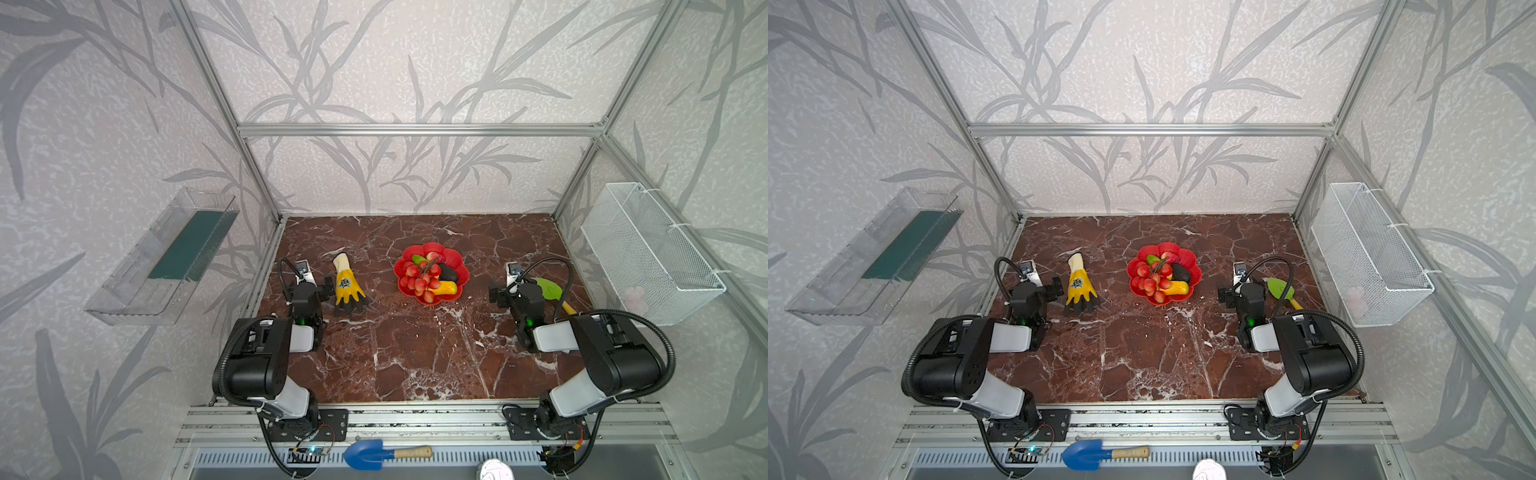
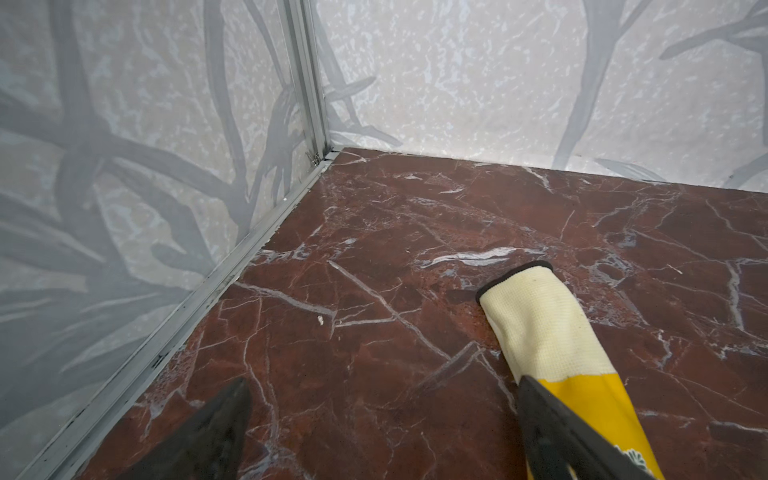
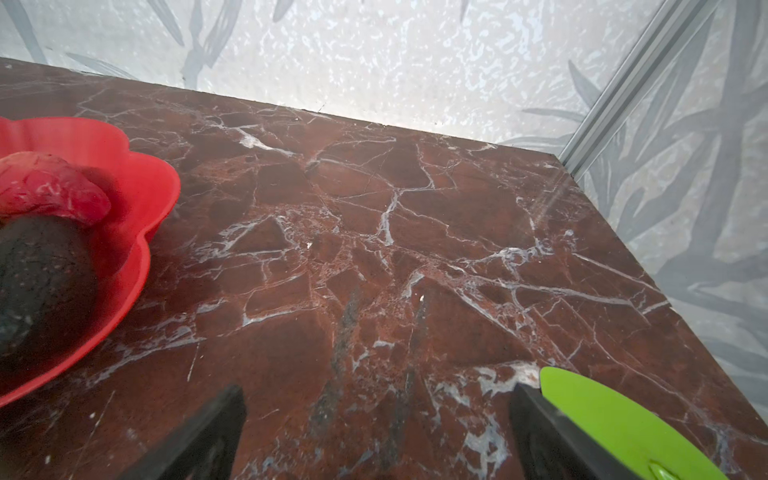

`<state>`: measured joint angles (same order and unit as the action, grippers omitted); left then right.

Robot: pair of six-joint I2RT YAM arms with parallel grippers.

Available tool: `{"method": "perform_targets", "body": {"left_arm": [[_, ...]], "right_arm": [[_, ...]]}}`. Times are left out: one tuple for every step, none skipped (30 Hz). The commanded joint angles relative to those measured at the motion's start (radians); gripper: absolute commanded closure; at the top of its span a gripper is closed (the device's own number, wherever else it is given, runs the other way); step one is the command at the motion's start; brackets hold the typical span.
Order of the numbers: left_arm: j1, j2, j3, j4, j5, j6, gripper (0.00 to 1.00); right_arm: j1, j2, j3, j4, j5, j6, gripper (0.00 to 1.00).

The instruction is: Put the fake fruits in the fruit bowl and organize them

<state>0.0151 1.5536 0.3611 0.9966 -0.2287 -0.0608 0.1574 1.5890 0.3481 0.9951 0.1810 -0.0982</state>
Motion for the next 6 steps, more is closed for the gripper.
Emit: {"method": "perform_targets", "body": {"left_arm": [[-0.005, 0.013, -0.009, -0.004, 0.013, 0.016, 0.01], [-0.004, 0.021, -0.027, 0.047, 0.026, 0.023, 0.01], [-0.001, 0.013, -0.012, -0.004, 0.028, 0.010, 0.01], [0.000, 0.011, 0.011, -0.048, 0.013, 0.007, 0.01], [-0.001, 0.009, 0.009, -0.047, 0.019, 0.001, 0.01], [-0.001, 0.017, 0.004, -0.022, 0.017, 0.010, 0.01]], "right_arm": [[-0.004, 0.008, 0.005, 0.043, -0.008, 0.002, 0.01], [-0.004, 0.005, 0.007, 0.035, -0.010, 0.002, 0.01], [-0.004, 0.006, 0.005, 0.040, -0.010, 0.001, 0.01], [-0.004, 0.006, 0.003, 0.043, -0.013, -0.001, 0.01], [-0.002, 0.005, 0.003, 0.042, -0.018, -0.002, 0.01], [-0.002, 0.006, 0.002, 0.046, -0.018, -0.003, 0.01]]}}
